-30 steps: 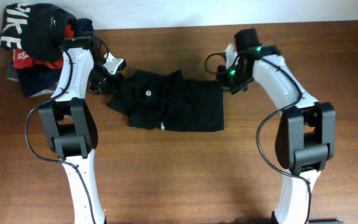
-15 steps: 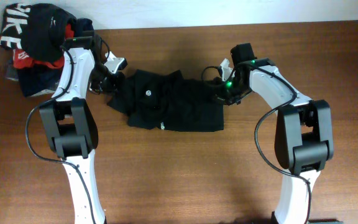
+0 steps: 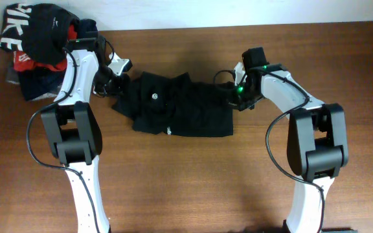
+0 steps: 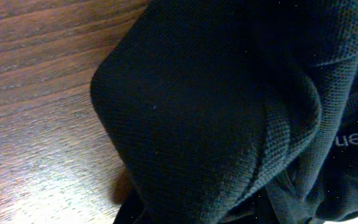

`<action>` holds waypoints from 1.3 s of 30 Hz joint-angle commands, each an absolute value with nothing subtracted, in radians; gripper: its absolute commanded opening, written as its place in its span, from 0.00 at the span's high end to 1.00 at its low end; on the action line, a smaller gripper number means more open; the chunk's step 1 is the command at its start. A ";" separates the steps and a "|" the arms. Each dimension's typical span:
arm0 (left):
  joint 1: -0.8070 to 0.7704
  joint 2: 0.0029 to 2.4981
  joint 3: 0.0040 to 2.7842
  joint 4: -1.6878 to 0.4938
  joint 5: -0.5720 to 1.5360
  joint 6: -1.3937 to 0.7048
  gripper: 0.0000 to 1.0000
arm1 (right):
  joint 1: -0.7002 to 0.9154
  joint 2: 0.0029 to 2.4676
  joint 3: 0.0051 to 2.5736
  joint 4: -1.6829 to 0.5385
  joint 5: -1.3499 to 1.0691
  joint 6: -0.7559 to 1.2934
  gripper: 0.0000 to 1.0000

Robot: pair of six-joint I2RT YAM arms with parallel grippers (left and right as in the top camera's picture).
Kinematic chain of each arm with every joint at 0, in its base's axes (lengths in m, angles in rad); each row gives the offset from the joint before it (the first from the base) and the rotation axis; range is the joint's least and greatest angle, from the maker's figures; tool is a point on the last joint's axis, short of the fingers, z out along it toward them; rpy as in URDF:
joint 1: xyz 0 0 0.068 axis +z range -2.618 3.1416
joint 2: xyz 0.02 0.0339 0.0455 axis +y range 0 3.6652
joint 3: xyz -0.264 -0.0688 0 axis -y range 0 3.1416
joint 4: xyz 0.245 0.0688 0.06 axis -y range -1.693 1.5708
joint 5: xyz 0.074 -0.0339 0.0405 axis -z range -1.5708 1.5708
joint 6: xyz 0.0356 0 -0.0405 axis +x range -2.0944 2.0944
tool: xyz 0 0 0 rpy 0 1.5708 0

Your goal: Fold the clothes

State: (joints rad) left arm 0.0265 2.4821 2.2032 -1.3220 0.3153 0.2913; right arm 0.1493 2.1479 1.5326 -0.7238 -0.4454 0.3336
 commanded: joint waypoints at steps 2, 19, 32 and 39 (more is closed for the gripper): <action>0.029 2.487 2.236 -1.327 0.326 0.273 0.99 | 0.153 2.186 1.482 -0.690 -0.410 0.372 0.96; -0.113 2.408 2.537 -1.483 0.385 0.274 0.99 | 0.149 2.246 1.481 -0.676 -0.464 0.384 0.96; -0.416 2.408 2.552 -1.393 0.404 0.265 0.99 | 0.148 2.246 1.481 -0.676 -0.467 0.384 0.96; -0.521 2.408 2.552 -1.372 0.400 0.248 0.99 | 0.148 2.246 1.481 -0.672 -0.479 0.384 0.96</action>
State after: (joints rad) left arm -0.5014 2.4477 2.5305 -1.3804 0.3714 0.2668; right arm 0.1379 2.1769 1.5074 -0.6697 -0.5072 0.3851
